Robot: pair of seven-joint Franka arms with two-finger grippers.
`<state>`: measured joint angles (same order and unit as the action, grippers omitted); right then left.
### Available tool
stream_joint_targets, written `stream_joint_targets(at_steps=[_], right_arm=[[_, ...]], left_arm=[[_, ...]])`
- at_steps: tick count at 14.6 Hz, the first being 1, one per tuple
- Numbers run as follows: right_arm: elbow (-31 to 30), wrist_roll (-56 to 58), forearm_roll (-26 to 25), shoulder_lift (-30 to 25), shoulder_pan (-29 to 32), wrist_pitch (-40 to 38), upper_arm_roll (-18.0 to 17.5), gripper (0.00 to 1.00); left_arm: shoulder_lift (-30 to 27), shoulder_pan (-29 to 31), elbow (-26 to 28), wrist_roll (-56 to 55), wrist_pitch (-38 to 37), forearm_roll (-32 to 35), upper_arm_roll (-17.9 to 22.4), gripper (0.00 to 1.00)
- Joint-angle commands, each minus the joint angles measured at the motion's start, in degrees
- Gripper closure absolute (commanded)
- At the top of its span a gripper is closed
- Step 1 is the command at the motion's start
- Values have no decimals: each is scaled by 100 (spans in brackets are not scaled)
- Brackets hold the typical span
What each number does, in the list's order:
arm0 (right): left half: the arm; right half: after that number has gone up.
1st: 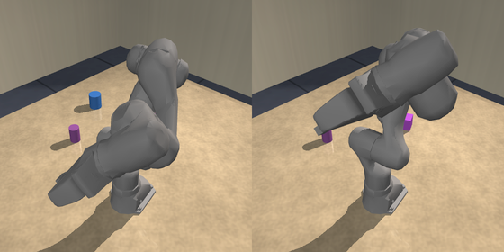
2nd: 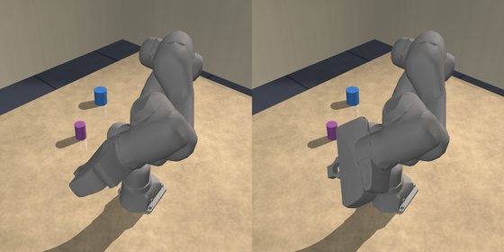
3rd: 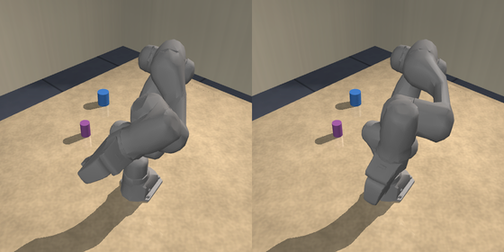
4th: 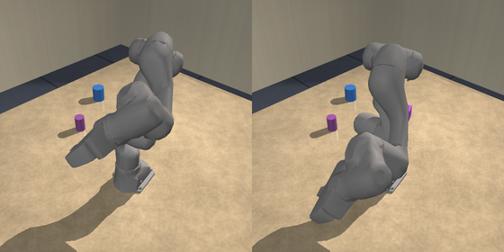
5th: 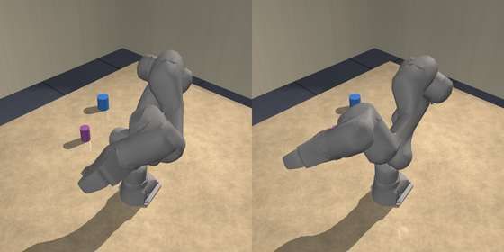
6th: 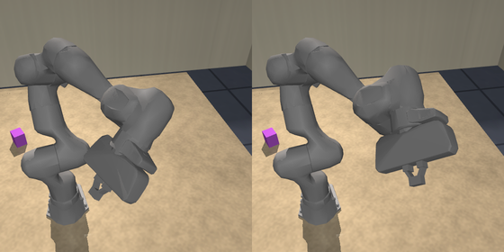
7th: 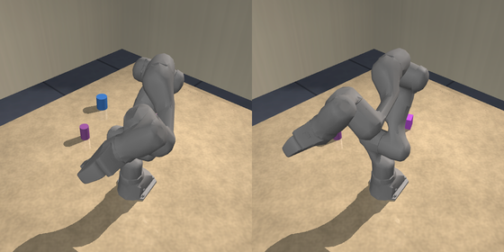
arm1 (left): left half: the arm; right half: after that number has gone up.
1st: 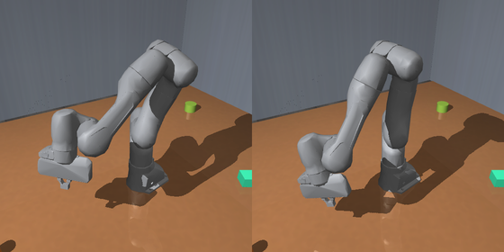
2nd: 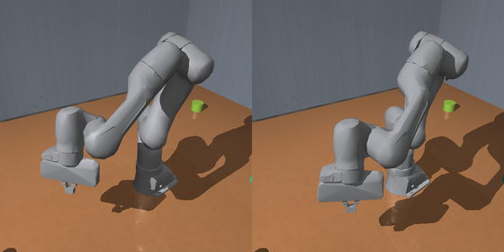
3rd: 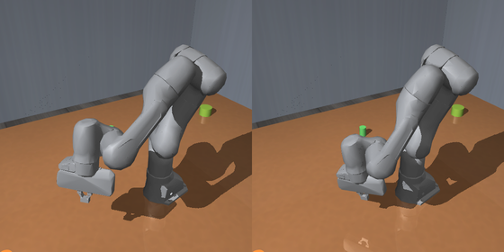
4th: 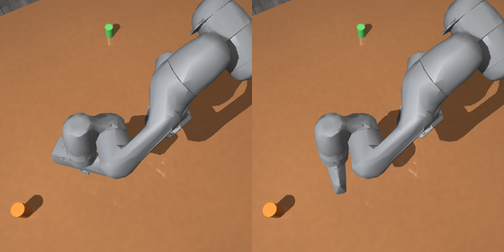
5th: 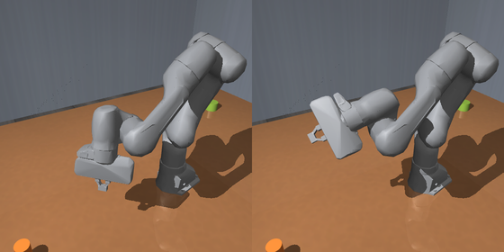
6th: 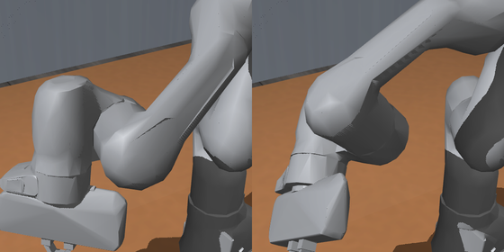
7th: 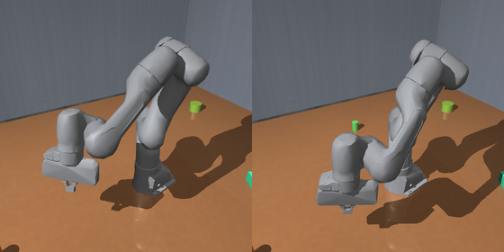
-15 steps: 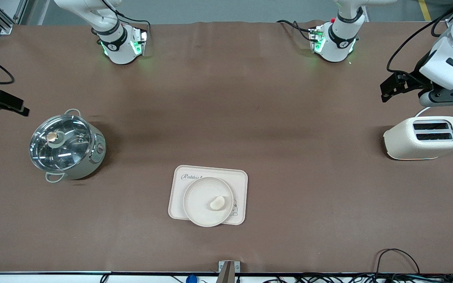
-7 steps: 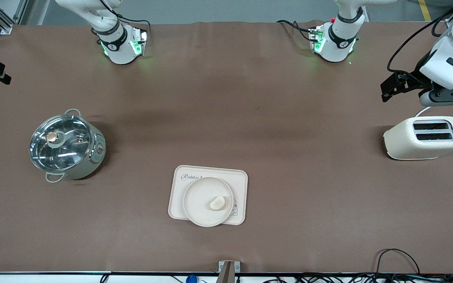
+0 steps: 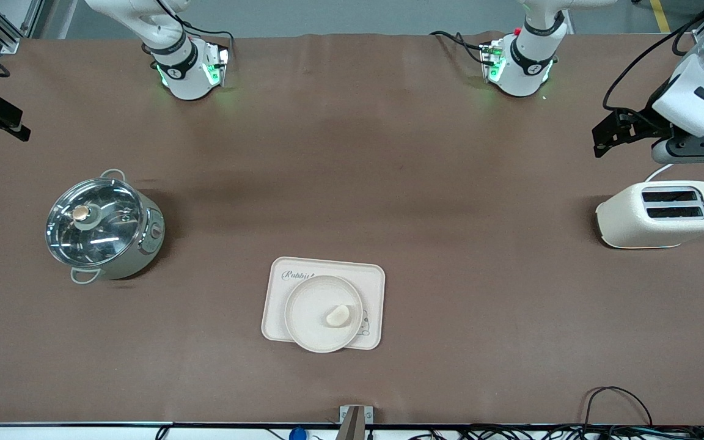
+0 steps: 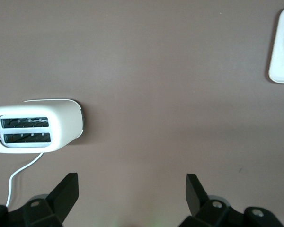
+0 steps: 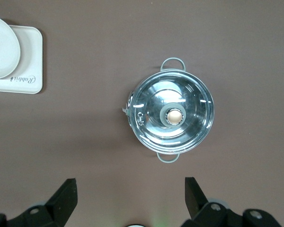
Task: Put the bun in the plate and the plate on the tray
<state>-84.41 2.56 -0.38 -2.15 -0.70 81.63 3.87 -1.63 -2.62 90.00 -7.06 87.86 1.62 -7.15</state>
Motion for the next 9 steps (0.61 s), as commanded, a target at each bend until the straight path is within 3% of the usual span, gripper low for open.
stream_joint_targets(at_steps=[1, 9], right_arm=[[-102, -62, -147, -13, -52, 195, -27, 0], [-102, -71, -165, -4, -149, 284, -27, 0]], left_arm=[[-74, 165, -175, 372, -242, -337, 47, 0], [-48, 147, -387, 240, -436, -303, 91, 0]])
